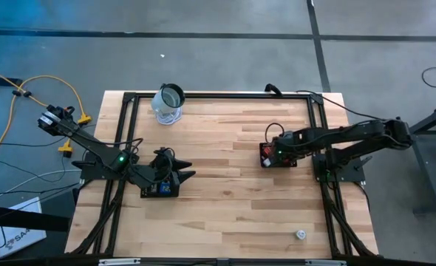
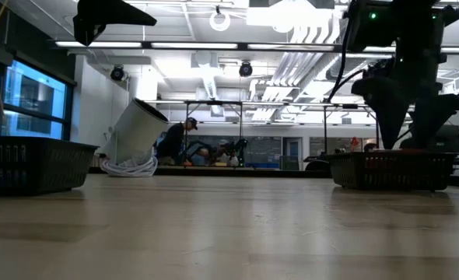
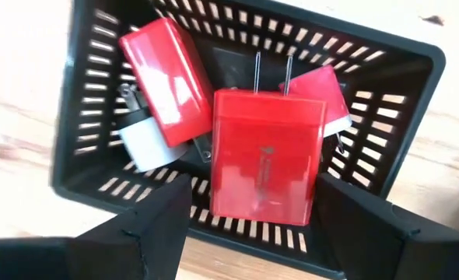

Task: Pick & Place Office items
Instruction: Put the red charger adapter into the right black bin, then put the green charger adapter into the right black bin

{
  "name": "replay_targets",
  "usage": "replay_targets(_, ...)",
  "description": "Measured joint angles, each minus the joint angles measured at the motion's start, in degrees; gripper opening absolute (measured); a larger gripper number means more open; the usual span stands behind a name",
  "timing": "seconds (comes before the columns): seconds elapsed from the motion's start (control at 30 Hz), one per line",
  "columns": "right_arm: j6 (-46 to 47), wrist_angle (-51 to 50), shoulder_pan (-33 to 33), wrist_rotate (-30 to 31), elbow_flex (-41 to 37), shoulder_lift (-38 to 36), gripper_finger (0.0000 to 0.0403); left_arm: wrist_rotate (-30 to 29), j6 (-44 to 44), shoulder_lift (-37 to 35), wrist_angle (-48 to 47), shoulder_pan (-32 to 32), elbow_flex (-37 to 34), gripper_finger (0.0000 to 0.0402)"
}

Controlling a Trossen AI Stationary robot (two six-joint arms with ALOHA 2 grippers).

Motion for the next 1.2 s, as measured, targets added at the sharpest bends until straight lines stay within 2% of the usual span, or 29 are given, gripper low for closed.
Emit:
replay_targets(0.5, -1.71, 0.19, 0.04, -0.15, 0.00, -9.21, 0.0258, 0.02, 0.00, 0.00, 0.01, 0.00, 0.00, 0.0194)
replay_targets(0.67, -2.55, 0.66, 0.36, -2.78, 0.00, -9.89, 0.0258, 0.00, 0.01, 0.00, 0.00, 0.00, -0.01, 0.0194)
replay_targets(0.93, -2.63, 6.60, 4.62, -5.73, 0.22, -10.15, 0.0258, 0.01, -0.01, 0.00, 0.00, 0.00, 0.01, 0.0194)
replay_targets(1.2, -1.28, 8.99, 11.04, -5.67, 0.96, -10.13, 0.0258, 0.01, -0.01, 0.00, 0.01, 0.00, -0.01, 0.0194)
